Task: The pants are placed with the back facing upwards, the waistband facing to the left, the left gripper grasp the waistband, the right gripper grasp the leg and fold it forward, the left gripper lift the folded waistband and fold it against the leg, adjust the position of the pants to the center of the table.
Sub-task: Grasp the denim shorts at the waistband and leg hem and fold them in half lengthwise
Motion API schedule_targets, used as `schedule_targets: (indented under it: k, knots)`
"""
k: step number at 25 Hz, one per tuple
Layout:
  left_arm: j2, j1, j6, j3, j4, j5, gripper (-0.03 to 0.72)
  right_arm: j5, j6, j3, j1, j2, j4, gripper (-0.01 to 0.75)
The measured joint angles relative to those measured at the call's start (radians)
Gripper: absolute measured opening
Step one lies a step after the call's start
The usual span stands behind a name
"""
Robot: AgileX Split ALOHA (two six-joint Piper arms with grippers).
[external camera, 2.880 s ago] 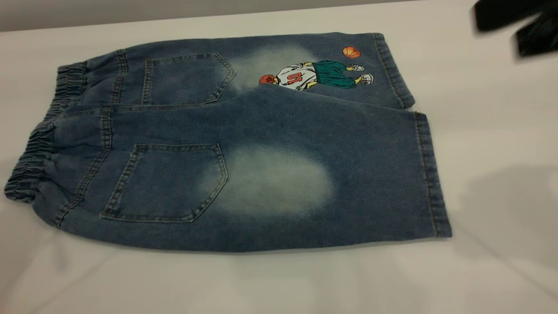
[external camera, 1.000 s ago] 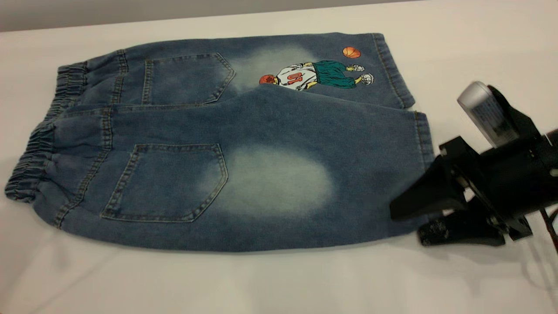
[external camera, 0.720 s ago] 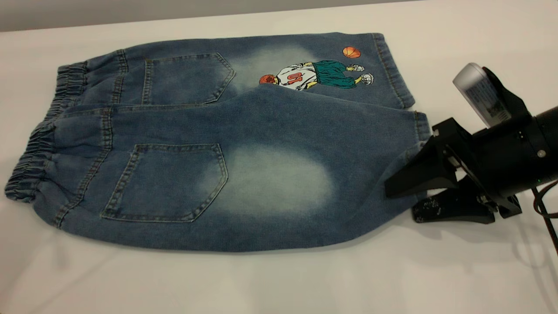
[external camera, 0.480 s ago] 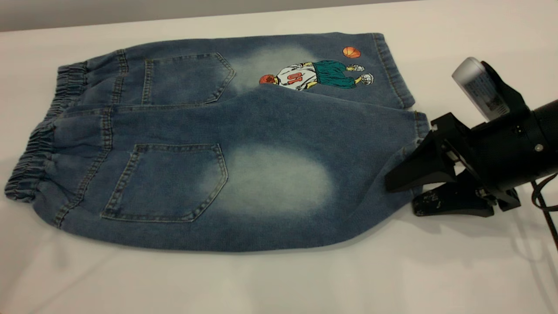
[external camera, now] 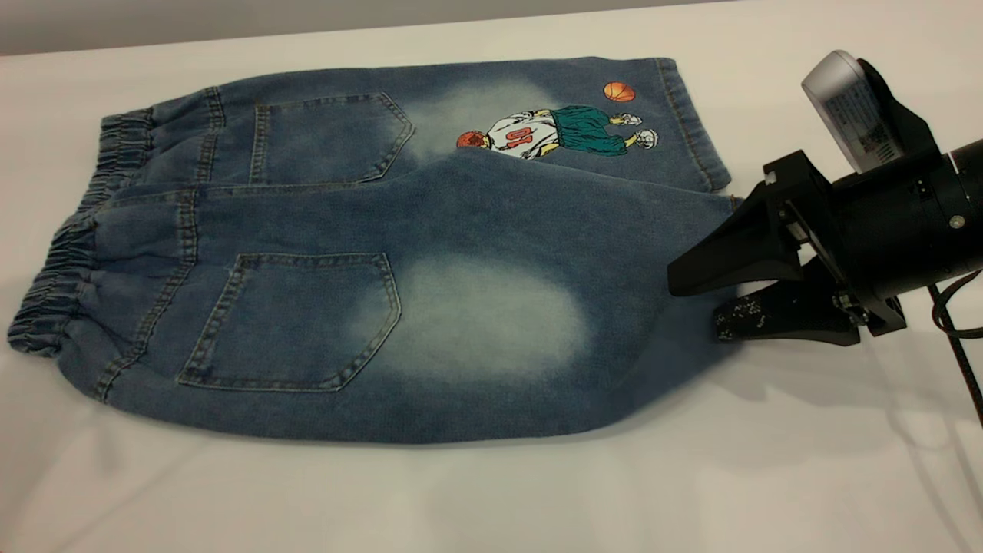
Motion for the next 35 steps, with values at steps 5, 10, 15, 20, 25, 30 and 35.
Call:
schedule_targets:
  k: [5, 10, 15, 20, 25, 30, 35]
  knots:
    - [0.000, 0.000, -0.001, 0.000, 0.000, 0.001, 0.549, -0.096, 0.000, 0.000, -0.010, -0.001, -0.001, 0.428]
    - [0.000, 0.000, -0.001, 0.000, 0.000, 0.004, 0.549, -0.174, 0.000, 0.000, -0.060, -0.037, -0.010, 0.428]
    - [0.000, 0.000, -0.001, 0.000, 0.000, 0.004, 0.549, -0.114, 0.032, 0.000, -0.130, -0.096, -0.191, 0.428]
    - [0.000, 0.000, -0.001, 0.000, 0.000, 0.007, 0.549, -0.083, 0.220, 0.032, -0.129, -0.093, -0.403, 0.428]
    - [0.000, 0.000, -0.011, 0.001, 0.000, 0.008, 0.549, -0.088, 0.283, 0.100, -0.129, -0.092, -0.438, 0.428]
    - [0.000, 0.000, -0.011, 0.002, 0.000, 0.008, 0.549, -0.088, 0.175, 0.101, -0.128, -0.082, -0.337, 0.428]
    - [0.000, 0.000, -0.012, 0.002, 0.000, 0.008, 0.549, -0.087, 0.127, 0.101, -0.127, -0.040, -0.322, 0.429]
